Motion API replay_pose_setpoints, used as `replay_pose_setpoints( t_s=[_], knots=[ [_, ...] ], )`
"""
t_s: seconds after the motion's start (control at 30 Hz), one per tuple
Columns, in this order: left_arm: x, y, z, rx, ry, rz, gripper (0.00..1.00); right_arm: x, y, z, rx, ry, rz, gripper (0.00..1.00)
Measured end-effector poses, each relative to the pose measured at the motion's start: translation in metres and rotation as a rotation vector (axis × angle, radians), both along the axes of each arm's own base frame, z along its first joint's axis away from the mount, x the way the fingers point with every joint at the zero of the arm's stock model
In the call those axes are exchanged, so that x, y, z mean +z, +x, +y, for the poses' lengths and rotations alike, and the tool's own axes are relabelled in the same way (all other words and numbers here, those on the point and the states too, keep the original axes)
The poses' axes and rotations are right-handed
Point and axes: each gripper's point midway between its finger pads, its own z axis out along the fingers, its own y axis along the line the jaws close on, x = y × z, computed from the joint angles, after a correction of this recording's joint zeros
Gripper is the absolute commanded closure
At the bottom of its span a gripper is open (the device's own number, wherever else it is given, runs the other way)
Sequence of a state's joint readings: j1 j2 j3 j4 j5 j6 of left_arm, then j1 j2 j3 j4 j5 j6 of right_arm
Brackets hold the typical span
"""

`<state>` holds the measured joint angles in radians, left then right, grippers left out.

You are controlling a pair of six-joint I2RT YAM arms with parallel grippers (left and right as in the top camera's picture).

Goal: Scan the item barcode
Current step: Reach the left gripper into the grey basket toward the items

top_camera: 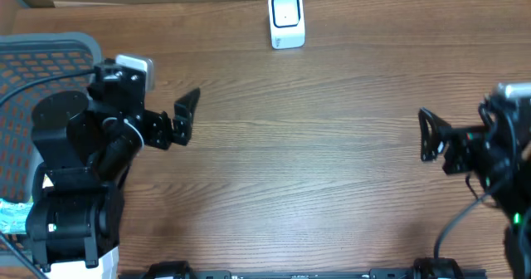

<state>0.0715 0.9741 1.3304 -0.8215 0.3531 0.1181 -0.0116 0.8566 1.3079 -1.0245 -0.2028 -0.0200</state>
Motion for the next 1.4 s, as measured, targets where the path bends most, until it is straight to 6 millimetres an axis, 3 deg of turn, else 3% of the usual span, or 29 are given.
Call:
replay_pose_setpoints(
  t_s=[0.1,0.27,0.37,0.43,0.5,0.57,0.73,0.77,0.83,0.87,0.9,1.07,1.2,1.4],
  knots=[
    [0.001,-0.006,-0.017,-0.085,-0.068,0.017,0.0,-0.014,0.017,0.009,0.049,0.031,0.126,0.0],
    [0.041,-0.021,-0.065,-0.388,-0.204,-0.112,0.01,-0.061,0.029,0.032,0.155,0.132,0.362,0.0],
    [0.043,-0.027,-0.071,-0.43,-0.24,-0.098,0.0,-0.066,0.028,0.04,0.192,0.171,0.399,0.0],
    [0.041,-0.022,-0.064,-0.374,-0.27,-0.071,0.0,-0.068,0.024,0.043,0.205,0.186,0.419,0.0],
    [0.042,-0.012,-0.045,-0.27,-0.294,-0.052,0.01,-0.07,0.02,0.045,0.213,0.197,0.437,0.0],
    [0.043,0.002,-0.011,-0.116,-0.319,-0.022,0.0,-0.072,0.016,0.046,0.215,0.206,0.458,0.0],
    [0.024,0.022,0.098,0.359,-0.354,0.126,0.0,-0.079,0.01,0.042,0.155,0.229,0.517,0.0],
    [0.015,0.023,0.121,0.458,-0.362,0.171,0.0,-0.081,0.008,0.04,0.132,0.23,0.533,0.0],
    [-0.011,0.025,0.167,0.653,-0.366,0.267,0.11,-0.085,0.006,0.034,0.084,0.227,0.561,0.0],
    [-0.023,0.026,0.18,0.711,-0.373,0.307,0.17,-0.087,0.005,0.032,0.066,0.227,0.569,0.0],
    [-0.047,0.023,0.198,0.799,-0.377,0.392,0.21,-0.089,0.005,0.029,0.034,0.226,0.579,0.0],
    [-0.109,0.01,0.225,0.963,-0.37,0.638,0.24,-0.088,0.009,0.024,-0.016,0.237,0.573,0.0],
    [-0.114,-0.004,0.24,1.036,-0.369,0.658,0.22,-0.087,0.013,0.024,-0.028,0.244,0.562,0.0],
    [-0.113,-0.052,0.251,1.169,-0.42,0.723,0.23,-0.084,0.017,0.022,-0.031,0.24,0.541,0.0]
  ],
)
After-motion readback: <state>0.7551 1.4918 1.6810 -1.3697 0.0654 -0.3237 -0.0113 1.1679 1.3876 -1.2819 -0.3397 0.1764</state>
